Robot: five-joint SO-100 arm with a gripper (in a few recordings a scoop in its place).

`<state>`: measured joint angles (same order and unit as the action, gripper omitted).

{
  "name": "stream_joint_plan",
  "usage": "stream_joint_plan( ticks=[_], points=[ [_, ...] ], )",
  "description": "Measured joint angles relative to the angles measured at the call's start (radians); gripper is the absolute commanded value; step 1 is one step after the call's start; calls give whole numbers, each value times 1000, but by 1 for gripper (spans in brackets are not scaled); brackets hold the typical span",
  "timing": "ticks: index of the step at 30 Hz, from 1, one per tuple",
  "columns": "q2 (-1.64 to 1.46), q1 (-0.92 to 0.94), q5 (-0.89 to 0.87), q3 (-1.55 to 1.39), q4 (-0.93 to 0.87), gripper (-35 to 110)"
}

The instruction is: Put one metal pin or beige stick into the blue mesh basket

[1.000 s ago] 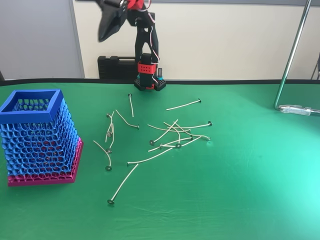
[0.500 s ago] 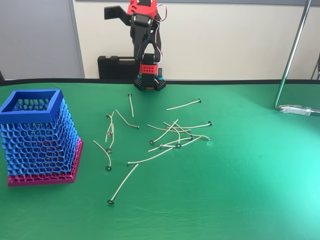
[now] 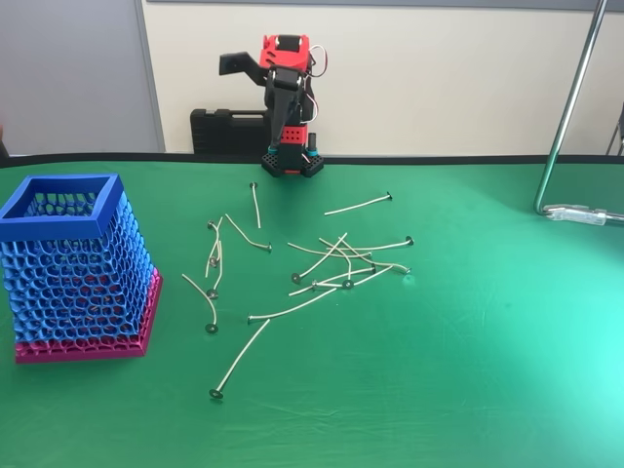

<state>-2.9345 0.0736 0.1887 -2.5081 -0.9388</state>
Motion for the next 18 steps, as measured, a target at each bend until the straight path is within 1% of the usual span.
stream_joint_plan(
  ticks=[15,18],
  points=[
    [-353,-20,-6,-298,-46,0],
    [-373,-20,-6,-344,-48,0]
  ],
)
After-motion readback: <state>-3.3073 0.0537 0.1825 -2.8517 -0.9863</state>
